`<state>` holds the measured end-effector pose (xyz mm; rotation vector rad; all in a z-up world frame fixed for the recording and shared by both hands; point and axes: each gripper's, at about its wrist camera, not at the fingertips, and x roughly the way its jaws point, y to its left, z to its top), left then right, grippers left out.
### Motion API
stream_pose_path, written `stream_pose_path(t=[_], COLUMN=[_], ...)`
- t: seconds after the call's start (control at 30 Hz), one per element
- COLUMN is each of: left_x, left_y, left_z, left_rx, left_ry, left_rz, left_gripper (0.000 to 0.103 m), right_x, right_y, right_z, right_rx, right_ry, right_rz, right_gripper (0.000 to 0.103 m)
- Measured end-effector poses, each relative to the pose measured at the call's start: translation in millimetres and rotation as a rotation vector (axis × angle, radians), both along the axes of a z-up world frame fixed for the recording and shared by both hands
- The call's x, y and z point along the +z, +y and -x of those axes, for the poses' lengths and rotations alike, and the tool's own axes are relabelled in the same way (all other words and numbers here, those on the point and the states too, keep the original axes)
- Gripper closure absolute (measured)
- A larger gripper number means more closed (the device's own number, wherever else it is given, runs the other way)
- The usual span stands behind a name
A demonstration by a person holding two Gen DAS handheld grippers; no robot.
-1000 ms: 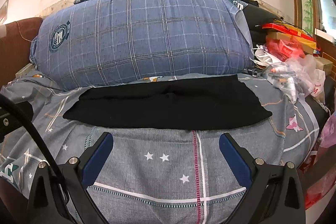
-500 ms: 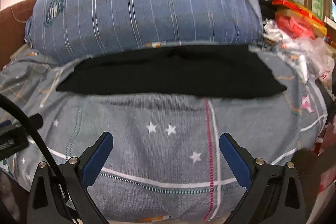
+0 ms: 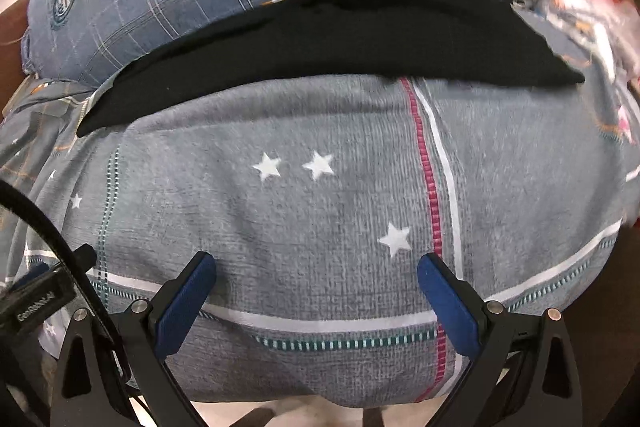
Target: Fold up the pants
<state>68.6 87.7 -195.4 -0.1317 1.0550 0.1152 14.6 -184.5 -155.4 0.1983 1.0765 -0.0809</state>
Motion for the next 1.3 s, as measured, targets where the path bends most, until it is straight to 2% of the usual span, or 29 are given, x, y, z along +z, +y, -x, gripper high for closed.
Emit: stream_pose_path(t=[0.1,0.13,0.2,0.23,0.33,0.47,0.53,0.6,0.7,0.77,0.8,0.83,0.87,0.9,1.0,1.03,1.07,1.1,1.13,1.23,1.3], left_x=[1,4,17,26,50,69,66,49,22,24,24,25,26,24,27,28,31,35,41,59,70], left_y=[-5,-4,-2,2,18,41,48,60,69,64,59,57,52,46,41,43,46,49,52,55,61], left_z=[5,8,9,9,-9,-56,-90,-123,-159,-163,-167,-171,-170,-171,-167,-165,-160,-156,-150,-127,-114], left_rx=[-0.047,-0.064,-0.079,-0.096,-0.092,-0.073,-0.075,-0.078,-0.090,-0.094,-0.115,-0.125,-0.132,-0.145,-0.131,-0.116,-0.105,-0.098,-0.095,-0.100,-0.103], left_ry=[0.037,0.044,0.026,0.017,-0.029,-0.065,-0.059,-0.008,0.085,0.057,0.075,0.079,0.088,0.117,0.121,0.127,0.129,0.125,0.118,0.098,0.084], left_rz=[-0.017,0.004,0.040,0.093,0.184,0.215,0.198,0.195,0.285,0.276,0.296,0.304,0.292,0.289,0.268,0.286,0.309,0.324,0.330,0.342,0.352], left_gripper=[0.001,0.005,0.038,0.040,0.040,0.033,0.031,0.031,0.030,0.030,0.036,0.047,0.081,0.096,0.097,0.097,0.097,0.097,0.097,0.097,0.097], right_x=[-2,-2,-1,1,10,38,48,48,32,18,13,13,15,18,21,19,21,23,22,25,37], right_y=[-1,-1,-2,-3,-16,-52,-76,-111,-176,-216,-232,-242,-250,-254,-262,-270,-269,-269,-271,-279,-277], right_z=[1,2,2,1,3,2,-4,-14,-19,-19,-18,-18,-19,-23,-43,-46,-49,-54,-57,-56,-46], right_rx=[0.003,0.006,0.018,0.029,0.022,-0.038,-0.080,-0.153,-0.326,-0.446,-0.492,-0.512,-0.525,-0.533,-0.544,-0.559,-0.567,-0.556,-0.542,-0.518,-0.480], right_ry=[-0.004,-0.004,-0.003,-0.002,-0.014,-0.102,-0.133,-0.127,-0.095,-0.075,-0.077,-0.097,-0.107,-0.109,-0.105,-0.113,-0.120,-0.117,-0.098,-0.114,-0.139], right_rz=[-0.004,-0.005,-0.003,-0.011,-0.089,-0.158,-0.183,-0.232,-0.363,-0.424,-0.449,-0.479,-0.491,-0.478,-0.443,-0.438,-0.428,-0.434,-0.447,-0.473,-0.453], right_gripper=[0.000,0.000,0.000,0.000,0.002,0.002,0.002,0.004,0.016,0.026,0.028,0.031,0.031,0.031,0.031,0.031,0.044,0.062,0.093,0.096,0.097])
